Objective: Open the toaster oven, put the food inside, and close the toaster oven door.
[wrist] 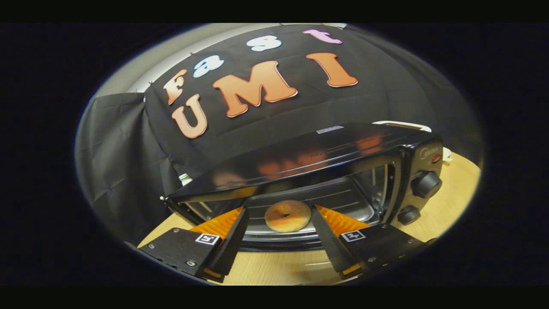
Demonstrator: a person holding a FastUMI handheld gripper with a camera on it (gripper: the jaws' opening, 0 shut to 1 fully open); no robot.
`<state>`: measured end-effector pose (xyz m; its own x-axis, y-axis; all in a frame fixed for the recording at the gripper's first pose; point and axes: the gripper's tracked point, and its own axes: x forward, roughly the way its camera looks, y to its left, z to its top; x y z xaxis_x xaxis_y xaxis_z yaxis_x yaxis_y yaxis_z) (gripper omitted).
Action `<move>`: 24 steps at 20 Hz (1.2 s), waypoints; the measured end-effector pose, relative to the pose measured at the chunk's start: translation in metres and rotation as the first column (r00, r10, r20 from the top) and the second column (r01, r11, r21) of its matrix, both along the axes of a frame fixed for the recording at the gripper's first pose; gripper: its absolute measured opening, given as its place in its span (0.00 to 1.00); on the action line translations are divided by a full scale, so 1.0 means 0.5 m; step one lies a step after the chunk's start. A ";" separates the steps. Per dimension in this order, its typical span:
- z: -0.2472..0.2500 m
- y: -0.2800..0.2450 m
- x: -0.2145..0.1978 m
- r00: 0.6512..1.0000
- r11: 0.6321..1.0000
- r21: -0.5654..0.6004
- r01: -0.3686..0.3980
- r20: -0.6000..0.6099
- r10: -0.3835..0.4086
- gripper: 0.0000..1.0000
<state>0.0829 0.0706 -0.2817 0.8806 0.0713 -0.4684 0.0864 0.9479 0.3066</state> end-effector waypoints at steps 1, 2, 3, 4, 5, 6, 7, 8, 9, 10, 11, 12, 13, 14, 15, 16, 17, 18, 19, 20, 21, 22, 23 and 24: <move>0.010 0.000 -0.016 1.000 1.000 -0.019 -0.014 0.003 0.014 0.88; 0.021 0.004 -0.034 0.999 0.999 -0.027 -0.032 0.009 0.033 0.91; 0.028 0.011 -0.053 0.998 0.998 -0.031 -0.056 0.008 0.057 0.92; 0.034 0.018 -0.073 0.997 0.996 -0.035 -0.077 0.006 0.078 0.94; 0.037 0.018 -0.090 0.996 0.995 -0.046 -0.091 0.001 0.091 0.95; 0.041 0.018 -0.108 0.994 0.993 -0.060 -0.107 0.000 0.107 0.97; 0.043 0.017 -0.127 0.993 0.990 -0.078 -0.117 -0.009 0.117 0.97; 0.045 0.021 -0.151 0.991 0.986 -0.094 -0.135 -0.013 0.134 0.97; 0.048 0.025 -0.173 0.989 0.984 -0.104 -0.148 -0.017 0.147 0.97; 0.048 0.031 -0.195 0.987 0.980 -0.111 -0.163 -0.021 0.162 0.97; 0.044 0.034 -0.216 0.984 0.978 -0.113 -0.177 -0.034 0.175 0.97; 0.036 0.037 -0.239 0.982 0.976 -0.111 -0.188 -0.052 0.184 0.97; 0.030 0.042 -0.258 0.978 0.974 -0.103 -0.202 -0.064 0.196 0.97; 0.025 0.046 -0.275 0.977 0.973 -0.099 -0.208 -0.077 0.201 0.97; 0.015 0.049 -0.294 0.973 0.970 -0.102 -0.219 -0.094 0.210 0.97; 0.003 0.052 -0.316 0.969 0.967 -0.112 -0.230 -0.115 0.217 0.97; -0.006 0.051 -0.336 0.966 0.963 -0.128 -0.239 -0.135 0.221 0.97; -0.011 0.047 -0.356 0.965 0.962 -0.136 -0.238 -0.147 0.218 0.97; -0.016 0.046 -0.374 0.961 0.959 -0.140 -0.248 -0.164 0.225 0.97; -0.027 0.047 -0.391 0.957 0.958 -0.139 -0.252 -0.181 0.226 0.97; -0.034 0.043 -0.404 0.952 0.956 -0.135 -0.259 -0.201 0.230 0.97; -0.041 0.036 -0.419 0.949 0.958 -0.133 -0.256 -0.222 0.223 0.97; -0.045 0.027 -0.429 0.949 0.961 -0.127 -0.245 -0.234 0.211 0.97; -0.050 0.025 -0.435 0.948 0.964 -0.116 -0.238 -0.242 0.205 0.97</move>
